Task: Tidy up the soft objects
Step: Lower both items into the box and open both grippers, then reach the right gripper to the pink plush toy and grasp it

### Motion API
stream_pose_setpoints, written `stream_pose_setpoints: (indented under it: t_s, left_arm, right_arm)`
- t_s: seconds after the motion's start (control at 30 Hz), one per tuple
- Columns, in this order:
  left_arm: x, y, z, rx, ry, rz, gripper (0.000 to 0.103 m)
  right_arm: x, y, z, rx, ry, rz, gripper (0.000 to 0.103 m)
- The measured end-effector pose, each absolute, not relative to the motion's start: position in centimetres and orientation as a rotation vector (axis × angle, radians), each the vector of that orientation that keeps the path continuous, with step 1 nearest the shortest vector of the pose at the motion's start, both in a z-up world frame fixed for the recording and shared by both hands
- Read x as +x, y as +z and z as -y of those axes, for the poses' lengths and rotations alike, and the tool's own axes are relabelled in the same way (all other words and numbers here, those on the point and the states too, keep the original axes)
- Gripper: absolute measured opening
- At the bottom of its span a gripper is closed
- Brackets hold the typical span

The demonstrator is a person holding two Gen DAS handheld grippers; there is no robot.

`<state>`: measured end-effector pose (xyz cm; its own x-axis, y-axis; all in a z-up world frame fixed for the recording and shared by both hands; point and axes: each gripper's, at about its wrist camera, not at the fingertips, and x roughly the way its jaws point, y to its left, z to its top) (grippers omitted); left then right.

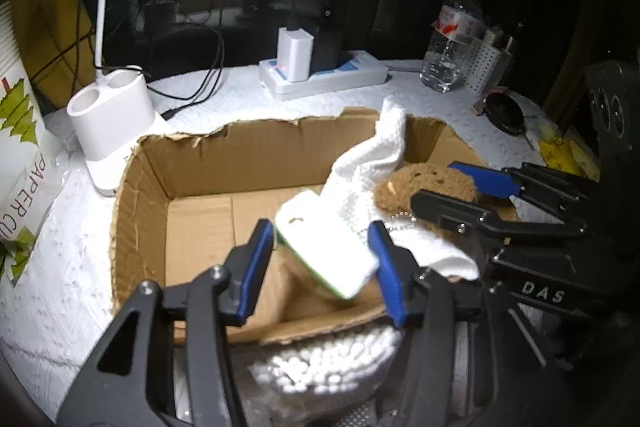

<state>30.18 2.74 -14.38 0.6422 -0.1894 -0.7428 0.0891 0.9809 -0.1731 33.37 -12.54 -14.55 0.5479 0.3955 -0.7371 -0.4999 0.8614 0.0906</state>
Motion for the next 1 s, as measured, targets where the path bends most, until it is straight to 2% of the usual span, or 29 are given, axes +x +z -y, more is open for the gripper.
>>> stream_pose_setpoints:
  t_s: [0.17,0.23,1.0]
  left_arm:
    - [29.3,-13.3,-2.6,-0.109,-0.154,-0.835,0.056]
    - [28.7,-12.9,-2.7,-0.112,-0.153,-0.824,0.067]
    - [21.2,-8.6,-2.7,-0.11,-0.166,-0.7,0.067]
  right_arm:
    - [32.5,-13.6,12.7,-0.14,0.524,-0.814,0.052]
    - [32.0,-13.2,12.9,-0.142,0.52,-0.803,0.052]
    - [24.9,-9.6,13.3,-0.178,0.489,-0.719,0.053]
